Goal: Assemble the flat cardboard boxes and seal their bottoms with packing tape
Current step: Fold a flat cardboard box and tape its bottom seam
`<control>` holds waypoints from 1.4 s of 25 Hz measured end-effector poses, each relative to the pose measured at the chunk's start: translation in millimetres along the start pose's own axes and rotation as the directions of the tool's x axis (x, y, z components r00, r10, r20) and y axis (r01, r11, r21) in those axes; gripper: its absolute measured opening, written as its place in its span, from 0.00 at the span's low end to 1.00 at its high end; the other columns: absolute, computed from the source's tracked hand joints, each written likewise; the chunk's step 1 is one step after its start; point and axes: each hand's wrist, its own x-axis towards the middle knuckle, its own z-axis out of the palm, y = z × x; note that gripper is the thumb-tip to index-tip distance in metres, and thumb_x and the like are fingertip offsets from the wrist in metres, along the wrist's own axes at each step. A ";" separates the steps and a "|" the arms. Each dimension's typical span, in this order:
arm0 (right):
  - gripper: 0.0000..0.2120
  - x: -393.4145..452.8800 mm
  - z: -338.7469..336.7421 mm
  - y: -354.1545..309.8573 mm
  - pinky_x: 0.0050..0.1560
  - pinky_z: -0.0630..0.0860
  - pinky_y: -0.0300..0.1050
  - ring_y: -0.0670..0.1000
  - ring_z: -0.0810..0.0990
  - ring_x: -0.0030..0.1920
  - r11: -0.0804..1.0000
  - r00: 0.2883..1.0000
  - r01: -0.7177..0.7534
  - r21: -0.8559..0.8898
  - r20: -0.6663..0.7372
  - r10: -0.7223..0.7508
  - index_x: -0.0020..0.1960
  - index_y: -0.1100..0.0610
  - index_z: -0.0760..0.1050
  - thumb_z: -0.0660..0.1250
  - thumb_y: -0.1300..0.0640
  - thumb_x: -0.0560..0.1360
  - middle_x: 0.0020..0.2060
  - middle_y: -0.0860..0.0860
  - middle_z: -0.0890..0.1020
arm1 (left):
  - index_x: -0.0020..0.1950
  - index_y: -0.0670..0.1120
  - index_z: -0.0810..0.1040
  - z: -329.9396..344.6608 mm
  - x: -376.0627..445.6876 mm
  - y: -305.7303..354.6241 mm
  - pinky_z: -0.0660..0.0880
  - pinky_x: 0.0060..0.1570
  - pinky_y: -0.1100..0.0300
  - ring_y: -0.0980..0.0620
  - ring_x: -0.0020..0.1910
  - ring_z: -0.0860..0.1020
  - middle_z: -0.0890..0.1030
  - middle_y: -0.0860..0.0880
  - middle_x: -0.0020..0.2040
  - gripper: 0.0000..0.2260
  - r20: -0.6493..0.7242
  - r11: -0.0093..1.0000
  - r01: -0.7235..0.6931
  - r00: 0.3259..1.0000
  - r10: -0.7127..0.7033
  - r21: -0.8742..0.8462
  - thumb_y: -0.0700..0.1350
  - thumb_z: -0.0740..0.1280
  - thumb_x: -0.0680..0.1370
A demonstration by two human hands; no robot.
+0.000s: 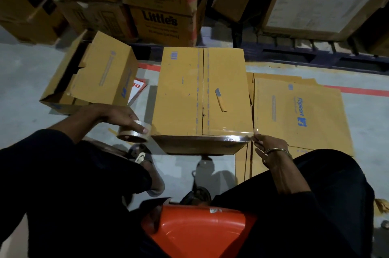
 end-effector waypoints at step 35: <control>0.15 39.4 20.0 15.6 0.44 0.81 0.60 0.57 0.81 0.56 0.961 0.958 -0.267 0.072 -0.085 0.272 0.59 0.57 0.81 0.69 0.55 0.73 0.54 0.56 0.84 | 0.36 0.47 0.72 6.2 106.1 -42.9 0.67 0.37 0.66 0.54 0.34 0.70 0.72 0.51 0.35 0.25 0.065 0.946 -0.021 0.998 0.000 0.322 0.65 0.62 0.81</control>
